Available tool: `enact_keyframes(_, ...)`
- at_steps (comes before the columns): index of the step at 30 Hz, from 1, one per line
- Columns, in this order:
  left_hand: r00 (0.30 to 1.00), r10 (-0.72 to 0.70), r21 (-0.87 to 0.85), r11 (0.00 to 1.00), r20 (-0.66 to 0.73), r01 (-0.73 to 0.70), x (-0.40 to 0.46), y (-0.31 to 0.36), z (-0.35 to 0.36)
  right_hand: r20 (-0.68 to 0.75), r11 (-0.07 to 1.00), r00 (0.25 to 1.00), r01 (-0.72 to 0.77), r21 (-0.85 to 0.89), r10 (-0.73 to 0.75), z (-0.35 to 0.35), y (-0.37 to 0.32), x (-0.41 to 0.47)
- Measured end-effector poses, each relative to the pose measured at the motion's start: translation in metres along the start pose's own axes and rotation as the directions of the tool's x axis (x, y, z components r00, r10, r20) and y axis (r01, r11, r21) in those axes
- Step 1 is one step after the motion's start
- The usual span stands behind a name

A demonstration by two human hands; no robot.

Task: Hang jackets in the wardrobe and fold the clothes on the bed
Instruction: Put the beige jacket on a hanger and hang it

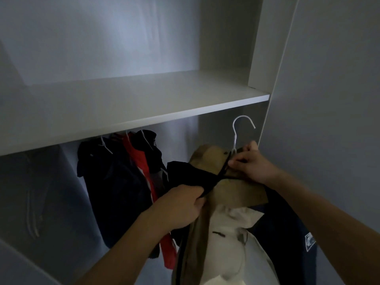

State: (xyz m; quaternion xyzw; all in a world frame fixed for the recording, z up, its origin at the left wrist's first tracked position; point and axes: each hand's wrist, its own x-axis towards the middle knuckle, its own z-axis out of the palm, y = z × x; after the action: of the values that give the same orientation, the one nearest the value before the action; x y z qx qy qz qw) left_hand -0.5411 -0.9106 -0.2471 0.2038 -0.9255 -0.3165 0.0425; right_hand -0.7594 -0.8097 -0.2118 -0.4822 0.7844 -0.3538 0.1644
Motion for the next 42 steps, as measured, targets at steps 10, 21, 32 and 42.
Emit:
enact_keyframes(10, 0.998, -0.059, 0.247, 0.967, -0.036, 0.066, 0.016, 0.012, -0.002, 0.043, 0.829, 0.993, -0.117, 0.548, 0.112, -0.011, -0.031, -0.007)
enact_keyframes(21, 0.996, 0.092, 0.319, 0.944, -0.019, -0.081, 0.006, 0.016, 0.015, -0.236, 0.847, 0.917, -0.167, 0.505, 0.321, -0.005, 0.001, 0.003)
enact_keyframes(32, 0.977, -0.195, 0.164, 0.965, -0.084, 0.207, 0.046, -0.058, -0.006, 0.022, 0.841, 1.000, -0.014, 0.541, 0.003, -0.008, -0.034, -0.025)
enact_keyframes(42, 0.921, -0.058, -0.370, 0.924, -0.385, -0.097, 0.051, -0.044, 0.012, -0.167, 0.976, 0.986, -0.028, -0.216, -0.009, -0.024, -0.018, -0.014)
